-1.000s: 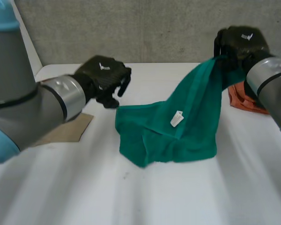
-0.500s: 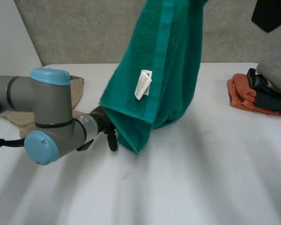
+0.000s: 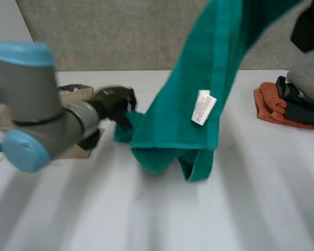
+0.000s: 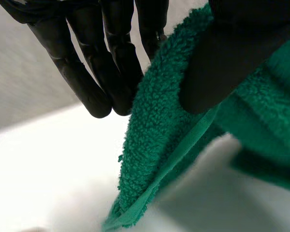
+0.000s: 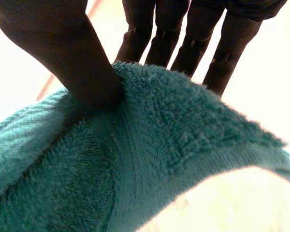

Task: Fold the laundry.

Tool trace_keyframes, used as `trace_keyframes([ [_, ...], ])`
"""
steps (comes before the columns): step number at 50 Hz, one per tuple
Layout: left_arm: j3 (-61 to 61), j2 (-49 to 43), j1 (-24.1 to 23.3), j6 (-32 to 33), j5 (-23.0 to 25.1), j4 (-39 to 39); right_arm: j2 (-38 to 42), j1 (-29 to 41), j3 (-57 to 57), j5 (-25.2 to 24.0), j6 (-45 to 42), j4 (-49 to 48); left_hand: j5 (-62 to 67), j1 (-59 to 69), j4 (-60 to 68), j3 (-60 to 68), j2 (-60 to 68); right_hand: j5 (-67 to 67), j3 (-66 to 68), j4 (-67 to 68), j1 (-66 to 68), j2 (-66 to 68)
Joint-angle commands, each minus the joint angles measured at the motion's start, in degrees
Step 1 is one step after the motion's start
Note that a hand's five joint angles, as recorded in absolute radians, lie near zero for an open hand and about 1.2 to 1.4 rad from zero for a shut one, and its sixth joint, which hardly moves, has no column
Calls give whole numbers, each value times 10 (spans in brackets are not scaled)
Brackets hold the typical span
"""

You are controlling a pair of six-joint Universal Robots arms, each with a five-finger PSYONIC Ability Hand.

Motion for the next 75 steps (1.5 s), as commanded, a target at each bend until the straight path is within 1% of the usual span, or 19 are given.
trace_keyframes([
  [1,-75,162,33,57,17,-4,106,-107,52,-65,15,-9,139,131,116,122,116,134,117,112,147,122],
  [6,-115,179,15,74,30,-2,231,-118,19,-68,13,-9,139,131,116,122,116,134,117,112,147,122],
  [11,-118,101,-25,83,10,9,355,-116,-55,-59,-2,-8,139,131,116,122,116,134,117,112,147,122],
  [20,51,-128,-57,130,-117,-4,527,-81,-223,-18,-47,-17,139,131,116,122,116,134,117,112,147,122],
  [22,87,-162,-59,133,-134,-11,543,-74,-242,0,-52,-25,139,131,116,122,116,47,30,25,60,35],
  [23,123,-187,-60,134,-149,-20,554,-67,-253,23,-59,-35,139,131,116,122,116,-127,-144,-148,-113,-138],
  [26,165,-206,-60,130,-162,-36,557,-55,-255,59,-71,-46,59,51,36,42,36,-370,-387,-392,-357,-382],
  [28,187,-205,-60,122,-161,-56,549,-44,-249,92,-85,-49,-122,-131,-146,-139,-146,-543,-561,-565,-530,-555],
  [30,187,-196,-60,115,-152,-67,536,-41,-238,107,-90,-47,-299,-307,-322,-316,-322,-566,-583,-588,-553,-578],
  [31,178,-182,-61,108,-139,-77,517,-38,-219,113,-95,-43,-453,-461,-476,-470,-476,-566,-583,-588,-553,-578],
  [36,116,-125,-55,93,-112,-83,425,-42,-135,93,-106,-34,-561,-569,-584,-578,-584,-566,-583,-588,-553,-578],
  [45,-66,29,0,74,-71,-26,248,-49,47,22,-117,13,-561,-569,-584,-578,-584,-566,-583,-588,-553,-578],
  [50,-162,80,47,50,-29,-1,201,-42,140,-49,-132,68,-536,-544,-559,-553,-559,-390,-407,-412,-377,-402],
  [55,-208,73,81,24,-2,-16,201,-26,207,-99,-150,84,-389,-398,-412,-406,-413,-230,-247,-251,-216,-241],
  [59,-217,58,94,17,9,-24,225,-14,228,-111,-166,53,-332,-340,-355,-349,-355,-222,-240,-244,-209,-234],
  [65,-208,28,95,13,14,-25,266,2,231,-108,-188,9,-332,-340,-355,-349,-355,-227,-245,-249,-214,-239],
  [68,-191,2,86,2,15,-28,290,7,223,-103,-201,-17,-374,-382,-397,-391,-397,-326,-344,-348,-313,-338],
  [72,-160,-28,71,-11,11,-30,305,11,214,-97,-208,-46,-463,-471,-486,-480,-486,-385,-403,-407,-372,-397],
  [75,-133,-51,60,-12,6,-32,316,16,209,-86,-211,-74,-470,-478,-493,-487,-493,-382,-400,-404,-369,-394],
])
